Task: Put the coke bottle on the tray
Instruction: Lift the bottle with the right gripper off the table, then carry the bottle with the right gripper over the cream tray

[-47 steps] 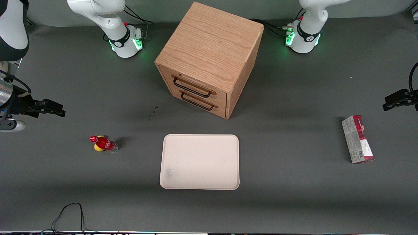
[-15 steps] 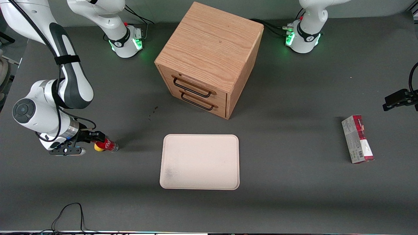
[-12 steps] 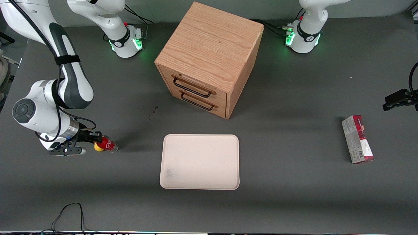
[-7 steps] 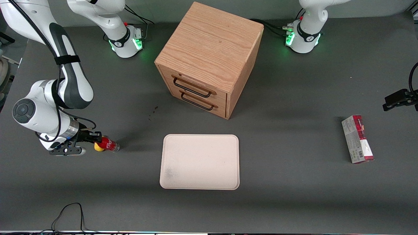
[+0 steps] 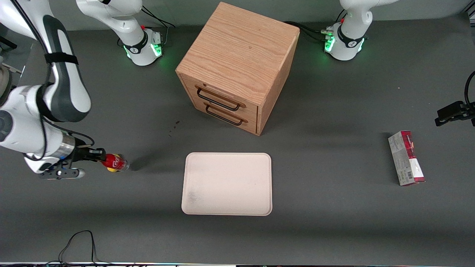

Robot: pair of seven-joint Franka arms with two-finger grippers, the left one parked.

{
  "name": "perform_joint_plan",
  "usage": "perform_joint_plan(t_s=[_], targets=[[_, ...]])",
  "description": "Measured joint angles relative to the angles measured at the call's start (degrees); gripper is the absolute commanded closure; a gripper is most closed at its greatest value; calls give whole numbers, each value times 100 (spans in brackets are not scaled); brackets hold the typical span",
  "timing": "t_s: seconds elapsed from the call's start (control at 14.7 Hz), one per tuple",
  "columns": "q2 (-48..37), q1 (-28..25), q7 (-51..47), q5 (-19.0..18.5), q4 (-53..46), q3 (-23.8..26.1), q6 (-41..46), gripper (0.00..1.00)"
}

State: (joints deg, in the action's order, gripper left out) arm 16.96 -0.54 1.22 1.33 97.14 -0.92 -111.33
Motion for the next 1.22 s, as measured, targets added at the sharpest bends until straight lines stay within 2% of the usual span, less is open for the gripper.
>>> perform_joint_plan(t_s=[0.34, 0.61, 0.95, 1.22], targets=[[-124, 7, 67, 0, -1473, -26, 2010, 100], [-359, 8, 247, 0, -2194, -52, 3029, 100], [-369, -110, 276, 17, -2649, 57, 3259, 100], [186, -788, 194, 26, -3449, 193, 3227, 100]])
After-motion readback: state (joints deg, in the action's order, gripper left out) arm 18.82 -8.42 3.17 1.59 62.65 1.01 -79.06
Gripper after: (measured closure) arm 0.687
